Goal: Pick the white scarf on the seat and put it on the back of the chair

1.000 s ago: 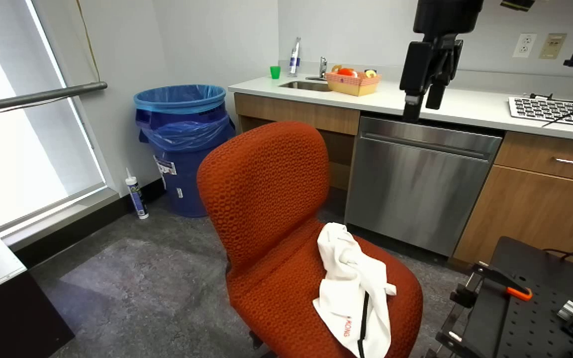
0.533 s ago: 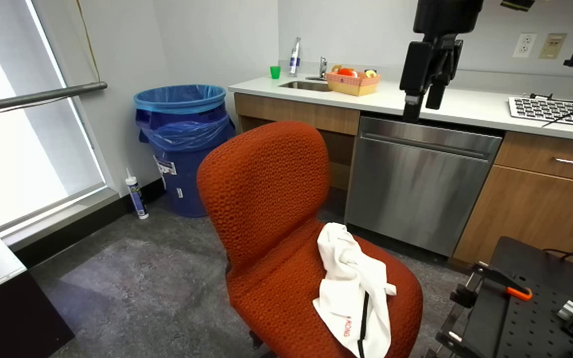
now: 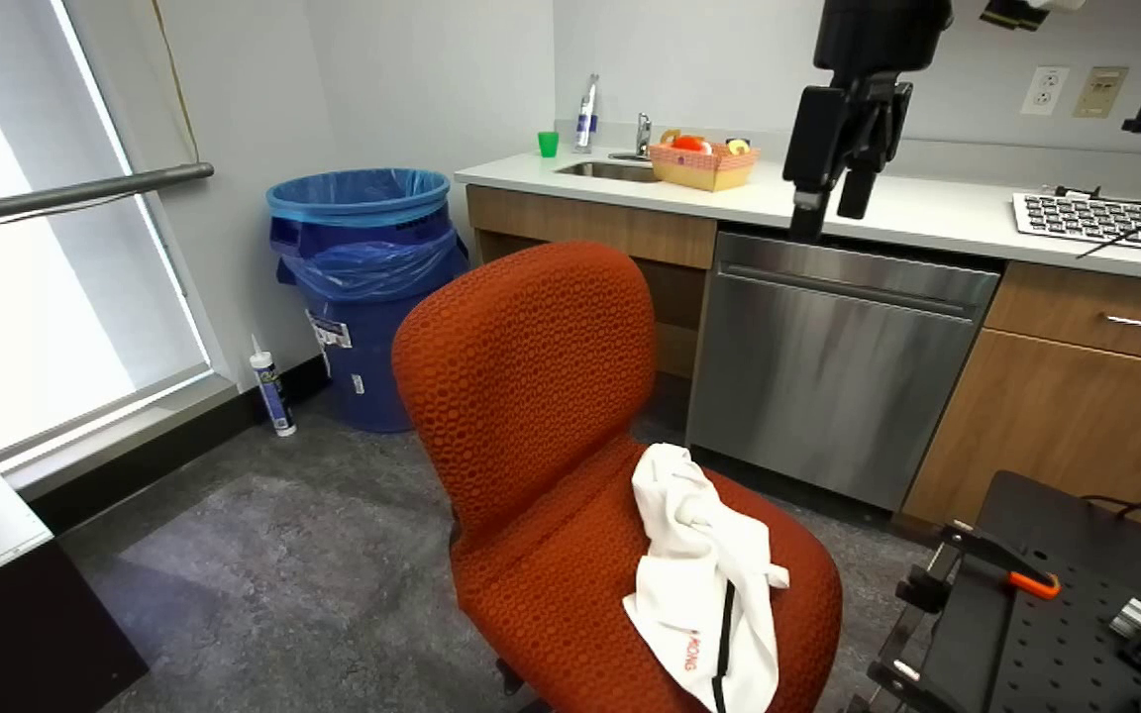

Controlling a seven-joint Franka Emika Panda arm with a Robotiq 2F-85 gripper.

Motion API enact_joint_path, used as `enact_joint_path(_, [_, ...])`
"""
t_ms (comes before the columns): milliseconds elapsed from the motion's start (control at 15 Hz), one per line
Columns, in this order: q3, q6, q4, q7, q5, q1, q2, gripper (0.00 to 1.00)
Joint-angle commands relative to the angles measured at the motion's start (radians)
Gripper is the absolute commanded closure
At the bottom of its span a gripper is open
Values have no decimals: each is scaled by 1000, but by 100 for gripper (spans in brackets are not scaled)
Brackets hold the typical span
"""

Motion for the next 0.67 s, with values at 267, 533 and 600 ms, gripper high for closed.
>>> enact_joint_path(267, [2,195,12,56,-26,-23,125,0])
enact_joint_path(533, [-3,285,23,106,-65,-54,221,0])
enact_joint_path(600, [-4,310,25,118,-78,-64,249,0])
